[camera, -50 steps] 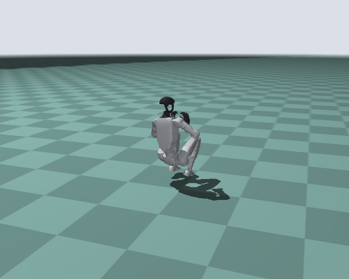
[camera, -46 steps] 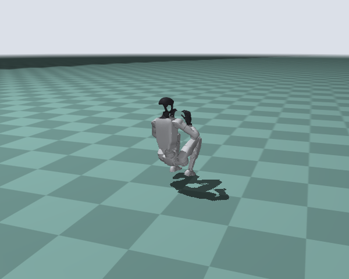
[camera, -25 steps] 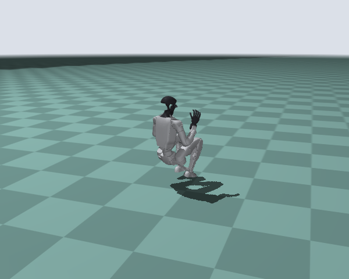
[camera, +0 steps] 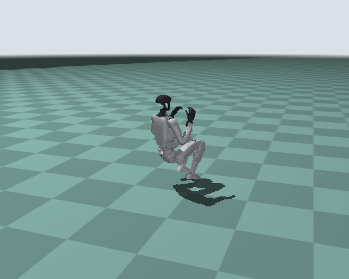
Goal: Sport exercise
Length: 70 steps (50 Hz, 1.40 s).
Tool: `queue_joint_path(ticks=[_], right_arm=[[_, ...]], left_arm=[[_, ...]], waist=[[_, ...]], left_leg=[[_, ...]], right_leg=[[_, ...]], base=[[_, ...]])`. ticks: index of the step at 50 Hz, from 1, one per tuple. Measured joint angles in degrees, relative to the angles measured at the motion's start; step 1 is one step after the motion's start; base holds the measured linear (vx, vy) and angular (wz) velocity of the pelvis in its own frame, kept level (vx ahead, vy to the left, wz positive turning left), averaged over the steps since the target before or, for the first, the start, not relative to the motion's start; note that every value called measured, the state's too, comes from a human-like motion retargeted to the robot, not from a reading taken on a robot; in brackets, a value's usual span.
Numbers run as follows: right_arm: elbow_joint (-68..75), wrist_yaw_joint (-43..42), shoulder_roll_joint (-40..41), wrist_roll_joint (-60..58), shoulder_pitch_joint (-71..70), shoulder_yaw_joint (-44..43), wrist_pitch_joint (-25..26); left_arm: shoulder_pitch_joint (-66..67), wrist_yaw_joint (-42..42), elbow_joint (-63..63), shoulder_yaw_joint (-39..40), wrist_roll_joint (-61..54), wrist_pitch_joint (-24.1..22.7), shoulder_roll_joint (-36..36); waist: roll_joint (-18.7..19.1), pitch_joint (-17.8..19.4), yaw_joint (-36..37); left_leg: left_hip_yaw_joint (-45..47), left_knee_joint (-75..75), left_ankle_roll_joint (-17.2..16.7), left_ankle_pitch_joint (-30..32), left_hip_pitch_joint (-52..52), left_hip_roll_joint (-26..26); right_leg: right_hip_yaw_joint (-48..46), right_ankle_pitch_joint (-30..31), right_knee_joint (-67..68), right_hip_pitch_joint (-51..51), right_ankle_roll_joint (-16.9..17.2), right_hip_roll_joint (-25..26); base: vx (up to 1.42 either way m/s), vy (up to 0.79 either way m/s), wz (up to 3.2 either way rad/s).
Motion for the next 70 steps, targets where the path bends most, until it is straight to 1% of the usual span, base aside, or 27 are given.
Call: queue_joint_path(ticks=[8, 13, 20, 25, 30, 34, 37, 43, 46, 49, 52, 56, 61, 65, 70], right_arm=[[0.1, 2.4, 0.7, 3.2, -2.5, 4.2, 0.3], [1.7, 1.8, 0.4, 4.8, -5.8, 7.1, 0.0], [4.7, -1.2, -1.6, 5.7, -11.1, 8.9, -1.5], [6.9, -2.6, -3.6, 4.1, -13.1, 8.9, -2.0], [8.5, -1.6, -5.7, 1.4, -13.7, 9.2, -1.5], [8.7, -1.1, -7.8, -2.1, -14.8, 9.8, -1.4], [8.0, -2.5, -9.6, -5.5, -16.0, 9.3, -1.5], [4.6, -9.2, -14.4, -12.8, -19.8, 5.6, -1.6], [3.1, -12.6, -16.5, -15.7, -22.7, 4.0, -0.8], [1.8, -15.7, -17.0, -18.0, -26.5, 3.2, 0.1], [0.7, -18.4, -15.7, -19.7, -31.8, 3.6, 1.3], [-0.2, -23.5, -12.3, -22.3, -40.9, 6.2, 2.6], [-0.4, -29.7, -7.6, -25.5, -49.8, 10.7, 3.5], [1.0, -32.4, -5.0, -26.4, -52.9, 13.9, 3.3], [4.2, -34.0, -4.4, -25.5, -51.9, 16.9, 2.3]], left_arm=[[-0.4, -1.5, -0.4, -2.9, -0.2, 0.3, 1.2], [-3.9, -0.6, -1.4, -3.9, -1.9, -1.0, 6.3], [-10.2, 3.8, -0.9, -4.7, -5.1, -3.5, 12.7], [-13.2, 6.4, -0.1, -5.3, -7.4, -5.5, 14.5], [-15.9, 6.4, 0.5, -5.6, -9.3, -6.5, 15.1], [-19.8, 7.1, 0.9, -5.8, -9.6, -7.0, 15.9], [-23.3, 9.5, 1.2, -5.2, -8.6, -7.5, 16.3], [-29.7, 17.6, 1.9, -3.1, -5.8, -8.4, 14.9], [-32.6, 21.1, 2.1, -2.4, -4.8, -8.6, 13.3], [-35.5, 23.5, 2.2, -2.0, -4.9, -8.8, 11.2], [-38.6, 24.6, 2.0, -2.2, -5.9, -9.0, 9.1], [-43.5, 25.8, 0.9, -3.3, -6.8, -9.1, 7.8], [-48.5, 28.2, -0.2, -5.6, -6.4, -9.4, 7.0], [-50.1, 30.0, 0.5, -7.7, -5.7, -9.7, 5.5], [-47.4, 32.9, 3.0, -10.1, -5.2, -10.0, 2.7]], waist=[[0.4, 0.5, 0.4], [1.1, 0.4, -0.3], [2.1, 0.0, -2.0], [3.0, 0.0, -2.8], [4.0, -0.1, -3.1], [5.0, -0.6, -3.3], [5.7, -1.2, -3.4], [7.1, -3.5, -2.8], [7.7, -4.9, -2.0], [8.1, -6.1, -0.7], [8.5, -6.8, 0.6], [9.5, -6.8, 1.8], [10.5, -5.8, 2.9], [10.4, -4.3, 3.5], [9.4, -2.4, 3.8]], left_leg=[[-0.2, 0.1, -0.8, -1.0, 0.9, -0.1], [0.0, 0.7, -0.6, -2.8, 1.1, 1.6], [0.3, 2.3, 0.5, -5.1, 0.7, 4.4], [0.3, 3.3, 1.1, -6.0, 0.8, 5.6], [0.4, 4.1, 1.6, -6.7, 1.2, 6.5], [0.4, 4.7, 2.1, -7.4, 1.6, 7.4], [0.4, 5.2, 2.6, -8.1, 1.9, 8.1], [0.5, 5.8, 4.0, -9.5, 2.3, 9.7], [0.9, 5.9, 4.5, -9.9, 2.6, 10.3], [1.4, 6.0, 4.3, -9.5, 3.1, 10.6], [2.0, 6.2, 3.5, -8.5, 3.7, 10.7], [2.4, 6.7, 2.6, -7.4, 4.3, 11.2], [2.2, 7.7, 2.5, -7.2, 4.8, 12.3], [1.7, 8.8, 2.8, -7.4, 4.7, 12.8], [0.6, 10.1, 3.7, -7.5, 3.8, 12.4]], right_leg=[[0.3, -0.5, -0.4, 0.8, -0.2, -0.4], [0.4, -1.0, -0.3, 0.5, -0.5, -1.2], [0.3, -1.6, 0.0, -0.2, -0.7, -2.1], [0.4, -2.0, 0.2, -0.3, -0.6, -2.2], [0.5, -2.7, 0.5, 0.2, -0.8, -2.5], [0.2, -3.9, 0.8, 0.8, -1.2, -3.3], [0.0, -5.1, 1.1, 1.3, -1.5, -4.3], [-0.4, -7.9, 1.3, 2.1, -2.6, -6.9], [-0.5, -9.5, 1.0, 2.9, -3.1, -8.3], [-0.3, -10.9, 0.6, 4.0, -3.7, -9.6], [0.1, -11.9, 0.2, 5.0, -4.0, -10.5], [0.5, -12.1, 0.0, 5.9, -4.1, -11.3], [0.8, -11.7, 0.5, 6.1, -3.9, -11.9], [1.1, -11.4, 1.3, 5.8, -3.9, -12.2], [1.3, -11.2, 2.6, 4.9, -4.0, -12.7]], base=[[0.00, 0.00, 0.00], [0.00, 0.00, 0.00], [0.00, 0.00, 0.00], [0.00, 0.00, 0.00], [0.00, 0.00, 0.00], [0.00, 0.00, 0.00], [0.00, 0.00, 0.00], [0.05, 0.01, 0.04], [0.00, 0.00, 0.00], [0.00, 0.00, 0.00], [0.00, 0.00, 0.00], [0.00, 0.00, 0.00], [0.00, 0.00, 0.00], [0.00, 0.00, 0.00], [0.00, 0.00, 0.00]])
